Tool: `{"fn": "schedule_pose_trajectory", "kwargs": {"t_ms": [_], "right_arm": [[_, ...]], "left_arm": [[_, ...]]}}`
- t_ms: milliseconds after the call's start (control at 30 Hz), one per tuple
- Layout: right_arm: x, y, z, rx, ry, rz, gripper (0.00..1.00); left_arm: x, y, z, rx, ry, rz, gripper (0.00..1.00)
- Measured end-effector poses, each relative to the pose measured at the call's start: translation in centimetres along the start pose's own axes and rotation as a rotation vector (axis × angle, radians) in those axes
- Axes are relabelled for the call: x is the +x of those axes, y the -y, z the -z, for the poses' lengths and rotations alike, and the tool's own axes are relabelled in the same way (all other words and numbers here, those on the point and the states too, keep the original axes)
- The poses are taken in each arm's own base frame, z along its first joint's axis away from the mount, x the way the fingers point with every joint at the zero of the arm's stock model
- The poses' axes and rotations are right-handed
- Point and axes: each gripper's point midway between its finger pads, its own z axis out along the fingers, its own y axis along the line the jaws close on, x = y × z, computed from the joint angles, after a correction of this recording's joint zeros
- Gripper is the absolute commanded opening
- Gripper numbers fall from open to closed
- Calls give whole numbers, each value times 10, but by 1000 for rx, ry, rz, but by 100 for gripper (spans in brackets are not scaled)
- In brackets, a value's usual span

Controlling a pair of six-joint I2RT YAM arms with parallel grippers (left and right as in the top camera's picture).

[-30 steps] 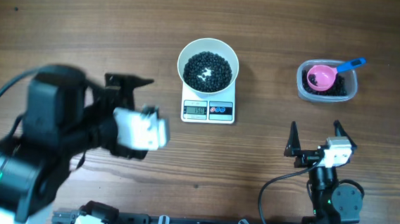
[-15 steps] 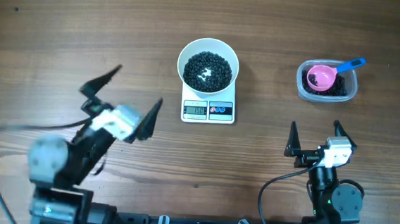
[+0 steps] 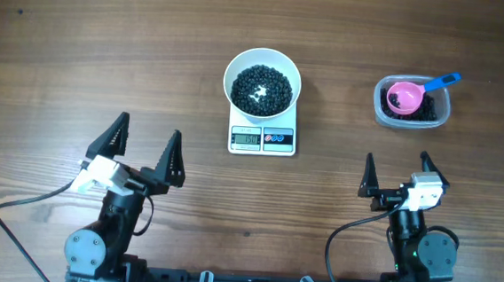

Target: Scoop item into bowl and weigh 150g on scale

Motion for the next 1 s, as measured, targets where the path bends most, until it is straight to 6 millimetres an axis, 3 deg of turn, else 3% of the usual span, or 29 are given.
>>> {"fn": "schedule_pose_trajectory", "kwargs": {"t_ms": [233,433,500,633,867,1000], "right_arm": [[0,0,0,0,0,0,100],[0,0,0,0,0,0,100],[0,0,0,0,0,0,100],[0,0,0,0,0,0,100],[0,0,0,0,0,0,100],[0,0,0,0,0,0,100]], "left_arm": [[-6,-2,17,-15,78,0,100],[4,-16,22,-84,67,46,100],[16,-25,22,-135,28,79,100],[57,-49,29,-260,-124,119,100],[108,-66,48,-365,-330,138,100],[108,-66,48,-365,-329,139,100]]}}
